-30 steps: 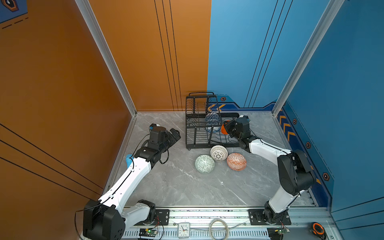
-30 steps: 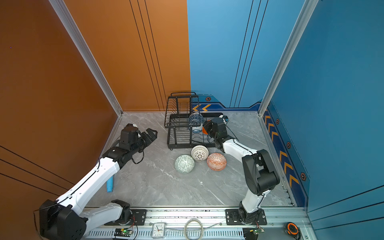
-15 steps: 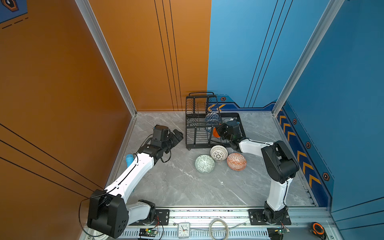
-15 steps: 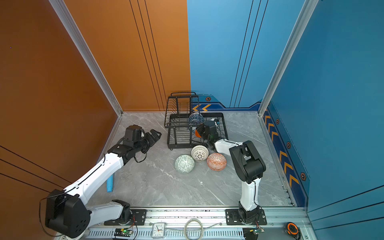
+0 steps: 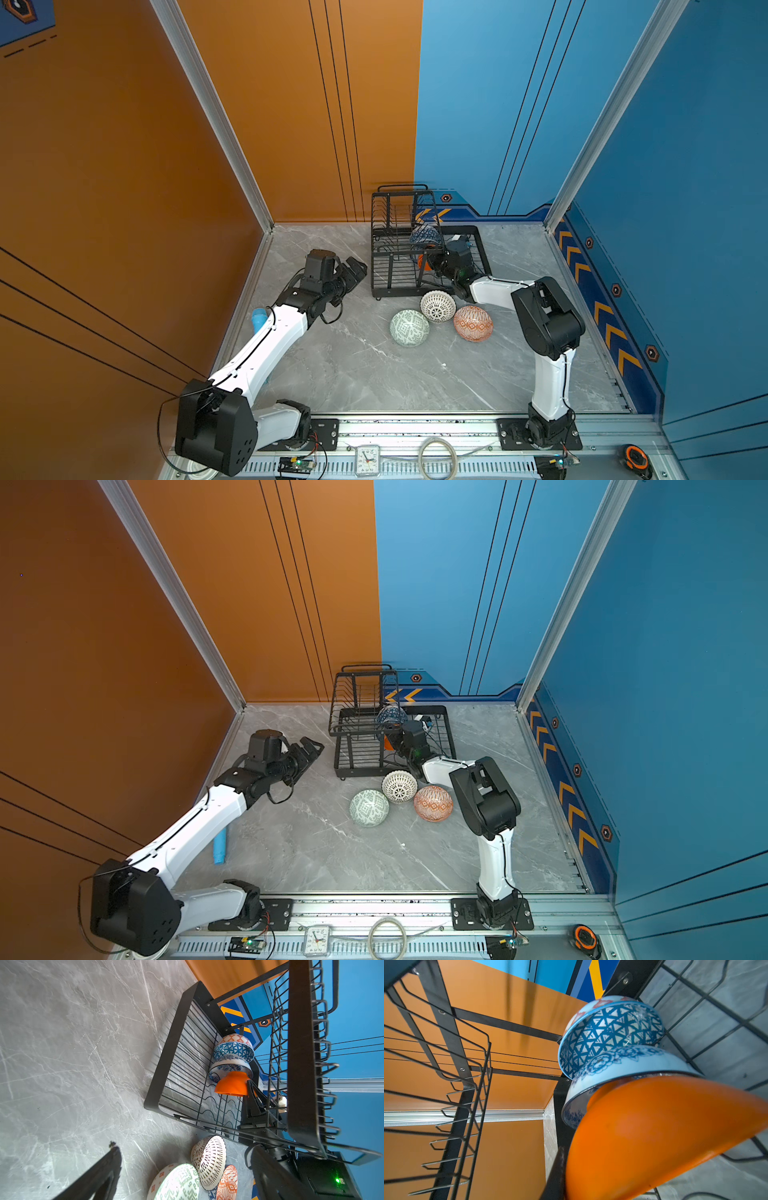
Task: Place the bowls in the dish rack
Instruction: 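Lower the orange bowl with the right gripper into the rack beside the blue bowls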
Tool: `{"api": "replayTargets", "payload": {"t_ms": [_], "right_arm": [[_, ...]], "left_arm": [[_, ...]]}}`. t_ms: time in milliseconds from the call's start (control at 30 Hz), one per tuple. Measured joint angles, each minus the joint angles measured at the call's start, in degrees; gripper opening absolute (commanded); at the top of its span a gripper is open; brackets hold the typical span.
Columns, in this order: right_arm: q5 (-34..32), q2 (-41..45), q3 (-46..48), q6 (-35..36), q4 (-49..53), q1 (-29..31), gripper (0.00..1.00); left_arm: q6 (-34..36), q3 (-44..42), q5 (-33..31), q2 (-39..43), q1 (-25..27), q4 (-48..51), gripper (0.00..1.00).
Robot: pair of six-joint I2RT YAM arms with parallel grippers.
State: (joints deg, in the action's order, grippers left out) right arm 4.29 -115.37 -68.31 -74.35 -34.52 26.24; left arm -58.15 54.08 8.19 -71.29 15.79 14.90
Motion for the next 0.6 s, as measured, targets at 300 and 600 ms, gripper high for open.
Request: {"api": "replayTargets", "payload": {"t_ms": [300, 600], "right_arm": [[-0.7, -1.7, -0.7, -1.1, -2.7, 1.4, 0.0], [-1.8, -1.7, -0.4, -2.7, -3.3, 1.9, 0.0]], "left_arm": [[-0.2, 0.0, 1.2, -1.1, 0.1, 0.0, 0.98], [-1.4, -0.1, 5.0, -1.3, 0.4, -3.3, 0.98]]}}
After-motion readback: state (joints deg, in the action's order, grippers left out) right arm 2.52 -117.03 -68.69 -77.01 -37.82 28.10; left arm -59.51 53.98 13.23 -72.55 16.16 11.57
